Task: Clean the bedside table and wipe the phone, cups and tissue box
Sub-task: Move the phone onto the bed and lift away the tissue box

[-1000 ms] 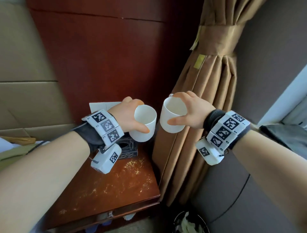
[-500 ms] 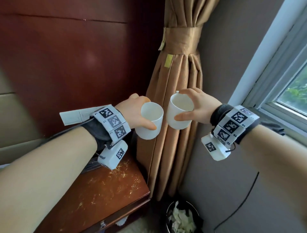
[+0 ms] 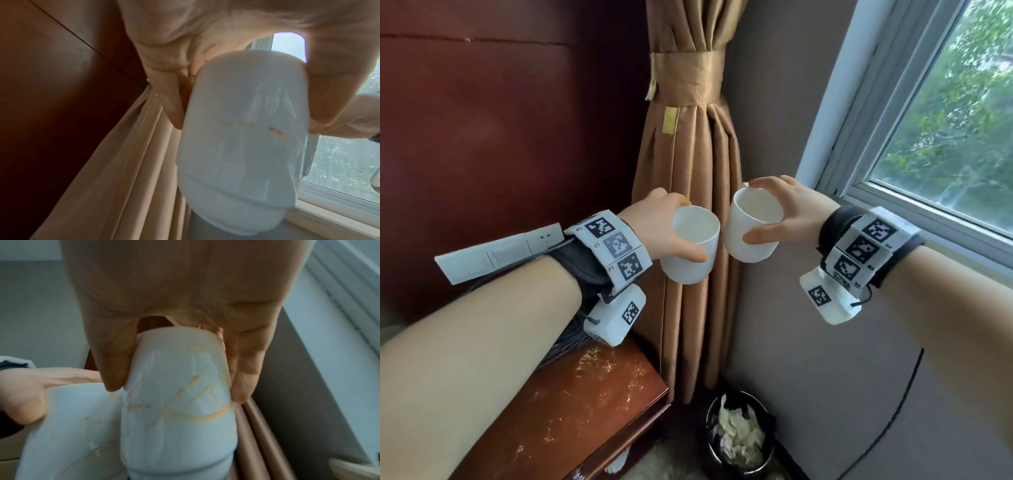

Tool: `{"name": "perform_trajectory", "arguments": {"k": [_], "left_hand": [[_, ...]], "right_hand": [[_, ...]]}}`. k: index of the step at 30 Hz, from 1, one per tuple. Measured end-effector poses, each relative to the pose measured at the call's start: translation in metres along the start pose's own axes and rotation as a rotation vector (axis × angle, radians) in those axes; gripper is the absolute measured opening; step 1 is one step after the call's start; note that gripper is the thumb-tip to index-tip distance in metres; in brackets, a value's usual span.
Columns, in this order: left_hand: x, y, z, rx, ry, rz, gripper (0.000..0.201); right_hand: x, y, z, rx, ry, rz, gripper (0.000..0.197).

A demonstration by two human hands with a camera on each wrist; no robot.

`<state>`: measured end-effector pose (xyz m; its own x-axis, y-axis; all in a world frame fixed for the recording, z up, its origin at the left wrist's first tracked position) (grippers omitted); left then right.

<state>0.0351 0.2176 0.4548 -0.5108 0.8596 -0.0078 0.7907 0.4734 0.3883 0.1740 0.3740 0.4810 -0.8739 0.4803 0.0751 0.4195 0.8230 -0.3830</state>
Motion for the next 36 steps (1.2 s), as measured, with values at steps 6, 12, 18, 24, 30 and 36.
{"name": "perform_trajectory", "arguments": {"k": [6,12,18,24,30,36], "left_hand": [[0.005,0.038,0.009,-0.019,0.023,0.024,0.085],[0.011,0.096,0.033,-0.002,0.057,-0.015,0.089],[0.021,0.173,0.071,0.01,0.112,-0.053,0.08],[0.026,0.237,0.097,-0.013,0.125,-0.108,0.091],[0.035,0.294,0.118,0.009,0.096,-0.095,0.089],[0.045,0.344,0.141,-0.004,0.029,-0.055,0.103]], "right_hand": [[-0.017,0.031,-0.022,-0.014,-0.007,0.011,0.082],[-0.037,0.079,-0.053,-0.034,-0.031,-0.039,0.083],[-0.066,0.139,-0.092,-0.101,-0.053,-0.098,0.084],[-0.09,0.193,-0.12,-0.102,-0.109,-0.078,0.081],[-0.11,0.247,-0.139,-0.135,-0.133,0.001,0.081],[-0.126,0.298,-0.145,-0.148,-0.164,0.104,0.082]]}}
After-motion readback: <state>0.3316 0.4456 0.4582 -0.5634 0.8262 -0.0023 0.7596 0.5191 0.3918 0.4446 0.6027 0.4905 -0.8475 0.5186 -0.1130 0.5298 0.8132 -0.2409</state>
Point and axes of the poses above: each hand's wrist, its own x-axis towards the middle knuckle, its own z-axis out of the palm, y = z × x, the point moved 3 cm from there along x, towards the middle knuckle, and after that the axes turned 3 degrees about x, right-handed, at the moved point
